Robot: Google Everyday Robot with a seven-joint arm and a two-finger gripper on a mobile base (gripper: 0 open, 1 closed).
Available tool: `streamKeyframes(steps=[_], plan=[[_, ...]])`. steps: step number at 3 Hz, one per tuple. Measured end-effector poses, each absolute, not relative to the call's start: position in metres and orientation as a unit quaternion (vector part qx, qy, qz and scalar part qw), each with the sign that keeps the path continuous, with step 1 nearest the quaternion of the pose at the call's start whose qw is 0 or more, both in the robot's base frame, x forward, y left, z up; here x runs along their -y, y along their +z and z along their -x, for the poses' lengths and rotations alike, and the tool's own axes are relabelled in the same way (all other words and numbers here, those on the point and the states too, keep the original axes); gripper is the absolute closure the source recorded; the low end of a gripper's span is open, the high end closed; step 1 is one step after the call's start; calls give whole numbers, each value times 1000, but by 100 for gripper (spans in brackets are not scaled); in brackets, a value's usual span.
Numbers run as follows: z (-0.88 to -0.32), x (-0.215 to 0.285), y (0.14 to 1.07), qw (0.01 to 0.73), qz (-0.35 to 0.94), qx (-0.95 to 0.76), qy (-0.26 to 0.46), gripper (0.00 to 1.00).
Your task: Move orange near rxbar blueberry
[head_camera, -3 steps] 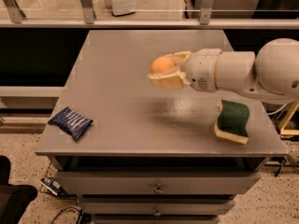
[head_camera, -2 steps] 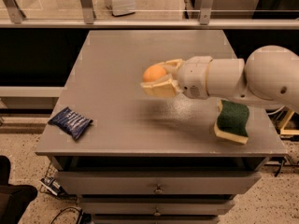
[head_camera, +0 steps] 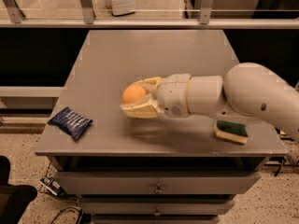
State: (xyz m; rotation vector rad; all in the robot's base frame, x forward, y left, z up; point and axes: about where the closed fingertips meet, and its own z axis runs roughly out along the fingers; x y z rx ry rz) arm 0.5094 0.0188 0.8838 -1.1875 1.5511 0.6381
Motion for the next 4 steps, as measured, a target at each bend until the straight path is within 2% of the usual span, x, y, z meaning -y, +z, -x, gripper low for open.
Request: streamKeyframes(steps=[4], plan=[[-471,-70,814,420,534,-671,297,100]])
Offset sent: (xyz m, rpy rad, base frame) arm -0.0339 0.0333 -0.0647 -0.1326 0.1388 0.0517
